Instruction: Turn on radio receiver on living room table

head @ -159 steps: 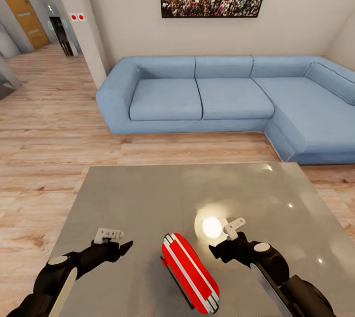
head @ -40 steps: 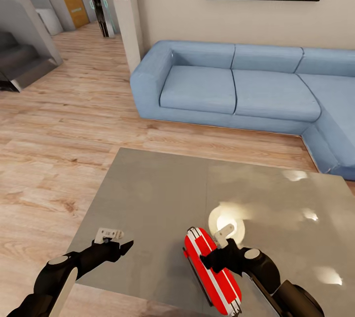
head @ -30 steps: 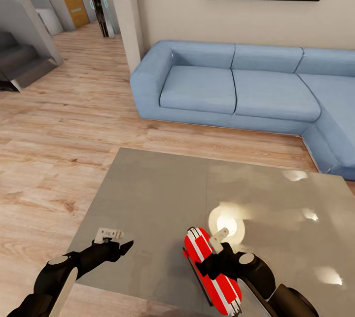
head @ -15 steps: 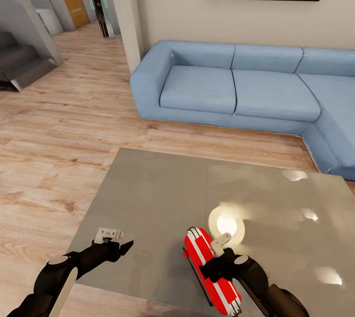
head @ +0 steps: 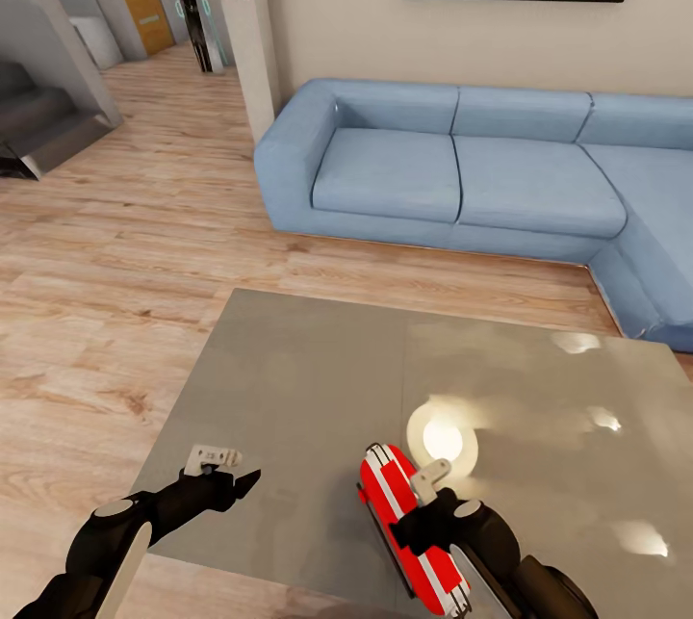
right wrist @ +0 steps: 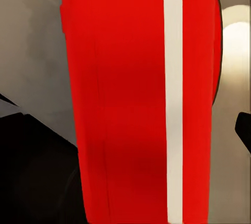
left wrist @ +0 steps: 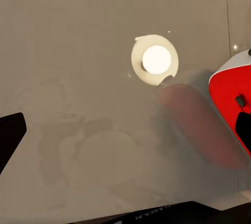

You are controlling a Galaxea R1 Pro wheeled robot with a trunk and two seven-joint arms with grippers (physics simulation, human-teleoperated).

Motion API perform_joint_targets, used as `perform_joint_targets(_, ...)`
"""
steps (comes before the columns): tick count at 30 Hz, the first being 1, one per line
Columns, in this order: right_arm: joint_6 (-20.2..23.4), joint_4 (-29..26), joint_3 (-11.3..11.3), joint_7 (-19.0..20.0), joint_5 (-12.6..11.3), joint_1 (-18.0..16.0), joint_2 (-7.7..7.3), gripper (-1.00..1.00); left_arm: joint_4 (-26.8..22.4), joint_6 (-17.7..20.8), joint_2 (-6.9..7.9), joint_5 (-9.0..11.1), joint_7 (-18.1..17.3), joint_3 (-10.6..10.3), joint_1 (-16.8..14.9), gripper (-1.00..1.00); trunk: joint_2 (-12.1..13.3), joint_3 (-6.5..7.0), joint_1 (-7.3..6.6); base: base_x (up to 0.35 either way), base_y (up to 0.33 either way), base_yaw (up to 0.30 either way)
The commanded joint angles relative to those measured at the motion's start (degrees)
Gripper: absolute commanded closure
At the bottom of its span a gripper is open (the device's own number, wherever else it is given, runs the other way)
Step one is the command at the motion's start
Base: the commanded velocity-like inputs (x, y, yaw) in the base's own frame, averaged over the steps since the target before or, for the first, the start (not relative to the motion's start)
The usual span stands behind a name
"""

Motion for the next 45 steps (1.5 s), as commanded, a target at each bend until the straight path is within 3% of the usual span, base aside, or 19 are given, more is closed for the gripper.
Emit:
perform_joint_targets(1, 0.0, 0.1, 0.0, -0.2, 0.0, 0.0, 0.0, -1.0, 0.0, 0.0, 0.0, 0.0, 0.0, 0.0, 0.0, -1.0, 0.0, 0.0, 0.0, 0.0, 0.0, 0.0)
perform_joint_targets(9, 0.0, 2.7, -0.1, -2.1, 0.0, 0.0, 0.06, -1.0, 0.0, 0.0, 0.0, 0.0, 0.0, 0.0, 0.0, -1.0, 0.0, 0.0, 0.0, 0.0, 0.0, 0.0)
perform_joint_targets(16, -0.2, 4.9, -0.1, -2.4, 0.2, 0.0, 1.82, -1.0, 0.0, 0.0, 0.0, 0.0, 0.0, 0.0, 0.0, -1.0, 0.0, 0.0, 0.0, 0.0, 0.0, 0.0)
perform_joint_targets(41, -0.3, 7.4, -0.1, -2.4, 0.1, 0.0, 2.0, -1.0, 0.0, 0.0, 0.0, 0.0, 0.0, 0.0, 0.0, -1.0, 0.0, 0.0, 0.0, 0.0, 0.0, 0.0)
perform_joint_targets(42, -0.3, 7.6, -0.1, -2.4, 0.2, 0.0, 2.01, 1.0, 0.0, 0.0, 0.0, 0.0, 0.0, 0.0, 0.0, -1.0, 0.0, 0.0, 0.0, 0.0, 0.0, 0.0)
perform_joint_targets(45, -0.6, 7.8, -0.1, -2.5, 0.2, 0.0, 2.0, 1.0, 0.0, 0.0, 0.0, 0.0, 0.0, 0.0, 0.0, -1.0, 0.0, 0.0, 0.0, 0.0, 0.0, 0.0)
